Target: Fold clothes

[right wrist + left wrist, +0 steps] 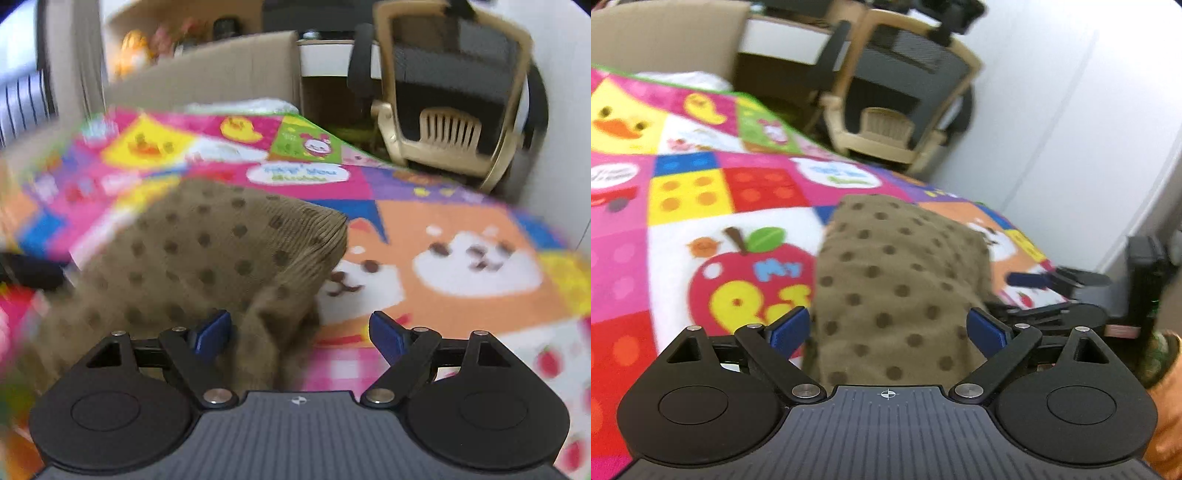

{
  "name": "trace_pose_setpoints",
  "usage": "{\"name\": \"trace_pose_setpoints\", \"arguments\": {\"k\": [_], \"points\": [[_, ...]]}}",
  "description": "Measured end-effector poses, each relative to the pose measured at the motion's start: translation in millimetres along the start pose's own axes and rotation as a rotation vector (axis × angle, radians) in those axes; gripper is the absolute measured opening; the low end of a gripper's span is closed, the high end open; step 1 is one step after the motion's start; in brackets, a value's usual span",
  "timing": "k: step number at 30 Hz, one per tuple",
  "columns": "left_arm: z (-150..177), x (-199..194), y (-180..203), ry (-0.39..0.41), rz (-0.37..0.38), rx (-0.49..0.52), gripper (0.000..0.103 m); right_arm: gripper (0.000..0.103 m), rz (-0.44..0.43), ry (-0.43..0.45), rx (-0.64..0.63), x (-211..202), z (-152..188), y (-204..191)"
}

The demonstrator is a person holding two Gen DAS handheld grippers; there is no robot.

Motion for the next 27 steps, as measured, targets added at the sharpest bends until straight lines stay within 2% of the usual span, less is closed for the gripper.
{"name": "trace_pose_setpoints", "arguments": {"k": [1,3,5,7,9,15,18,20,21,23,25,27], "points": [[1,2,-3,-0.016,-0.019,-0.008,0.095,0.083,-0.055,-0.001,0.047,1,-1,2],[5,7,-6,-0.047,-0.026,-0.017,0.095,0.08,-0.108,-0.012,0.086,6,-1,3],[11,12,-3,-0.067,0.002,-0.023,0.095,0.073,-0.116,-0.02,0.071,15,-2,-2],[16,14,3,-0.072,0.027,-0.008,0.095,0.07,-0.129,-0.023,0.083,23,-7,-5],[19,15,8,-0.076,0.044,0.003,0.095,0.067,-0.13,-0.007,0.076,27,-17,-5],[25,15,26,-0.097,0.087,0.057,0.095,0.067,-0.051,0.043,-0.016,23,-35,-11],[23,5,25,-0.097,0.074,0.097,0.095,0.08,0.027,0.083,-0.108,1,-23,-16],[9,-13,20,-0.043,0.077,0.098,0.095,0.087,0.036,0.113,-0.175,-16,-13,-25],[2,-21,18,-0.016,0.078,0.098,0.095,0.087,0.038,0.127,-0.206,-24,-9,-30],[-17,-32,17,0.042,0.091,0.098,0.095,0.092,-0.041,0.153,-0.22,-39,-5,-44],[-40,-37,21,0.105,0.115,0.096,0.095,0.103,-0.137,0.173,-0.217,-50,-2,-59],[-60,-22,25,0.123,0.166,0.089,0.096,0.103,-0.253,0.151,-0.199,-50,4,-74]]}}
Point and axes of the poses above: each gripper's, at about its wrist camera, not at the fingertips, and x roughly the way its jaws point, y to its right, z to its underside, the point moved 4 cm from there along x, roughly the way its jaws point, and after that the axes turned 4 degrees about -y, right-handed, at the moved point
